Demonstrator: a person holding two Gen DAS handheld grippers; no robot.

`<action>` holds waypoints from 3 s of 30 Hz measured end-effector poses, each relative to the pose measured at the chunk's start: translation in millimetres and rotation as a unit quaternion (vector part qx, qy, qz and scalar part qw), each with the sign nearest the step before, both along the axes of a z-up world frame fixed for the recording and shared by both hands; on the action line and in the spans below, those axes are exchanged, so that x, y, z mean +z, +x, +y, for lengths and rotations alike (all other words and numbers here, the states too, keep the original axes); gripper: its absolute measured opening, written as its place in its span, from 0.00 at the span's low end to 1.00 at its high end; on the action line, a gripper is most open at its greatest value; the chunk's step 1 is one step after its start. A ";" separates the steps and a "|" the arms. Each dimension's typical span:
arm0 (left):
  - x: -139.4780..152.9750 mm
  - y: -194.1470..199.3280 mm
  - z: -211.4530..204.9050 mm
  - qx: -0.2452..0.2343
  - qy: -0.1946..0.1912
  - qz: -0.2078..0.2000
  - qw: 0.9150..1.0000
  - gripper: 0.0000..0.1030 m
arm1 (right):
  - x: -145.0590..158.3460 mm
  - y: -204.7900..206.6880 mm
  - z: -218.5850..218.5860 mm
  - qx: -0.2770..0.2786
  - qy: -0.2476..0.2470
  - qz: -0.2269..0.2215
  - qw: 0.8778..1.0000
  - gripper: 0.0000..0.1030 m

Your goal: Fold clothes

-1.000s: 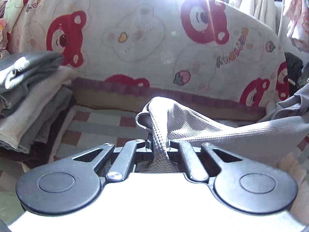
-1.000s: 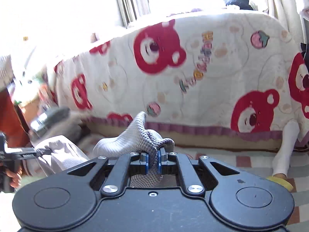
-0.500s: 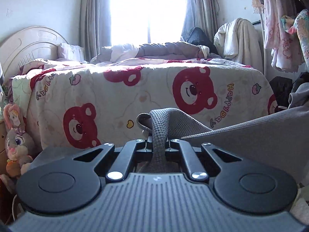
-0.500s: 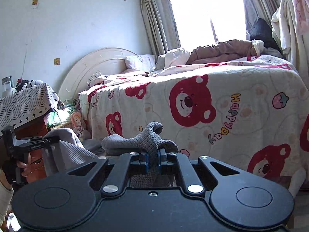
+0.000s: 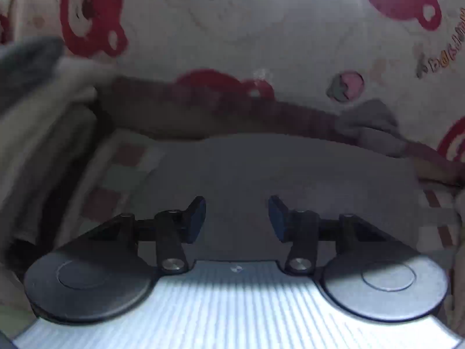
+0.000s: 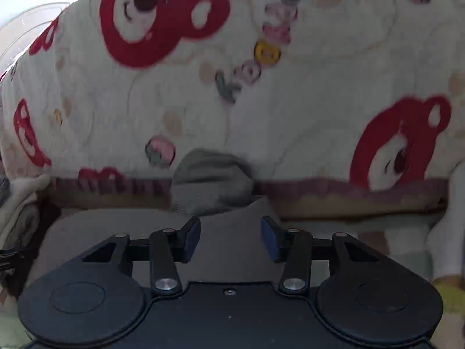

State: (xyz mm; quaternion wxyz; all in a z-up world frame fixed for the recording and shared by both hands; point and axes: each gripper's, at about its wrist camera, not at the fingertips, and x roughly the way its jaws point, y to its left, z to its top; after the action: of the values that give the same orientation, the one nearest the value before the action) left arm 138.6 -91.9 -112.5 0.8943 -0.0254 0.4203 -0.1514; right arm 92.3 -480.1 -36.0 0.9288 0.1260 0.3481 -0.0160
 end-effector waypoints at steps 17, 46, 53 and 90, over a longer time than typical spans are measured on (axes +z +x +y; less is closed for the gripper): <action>-119.2 -135.0 -111.2 -0.180 0.023 0.122 0.976 0.51 | -133.8 -208.1 32.8 0.080 0.061 0.145 0.984 0.56; -92.7 -218.2 -166.3 -0.378 -0.005 0.049 0.924 0.64 | -94.8 -195.2 61.7 0.143 0.088 0.097 0.981 0.06; -103.7 -150.2 -123.7 -0.222 -0.089 0.081 0.968 0.08 | -100.4 -176.7 52.4 0.101 0.120 0.080 0.984 0.20; -64.0 -183.6 -86.9 -0.264 -0.224 0.021 0.938 0.44 | -87.2 -210.3 2.2 0.080 0.278 0.142 0.947 0.02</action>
State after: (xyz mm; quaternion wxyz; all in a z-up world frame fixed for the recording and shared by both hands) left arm -45.0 -178.9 -176.5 0.7842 -0.1160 0.3857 -0.4720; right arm -117.9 -477.9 -123.2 0.7961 0.3470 0.4762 0.1376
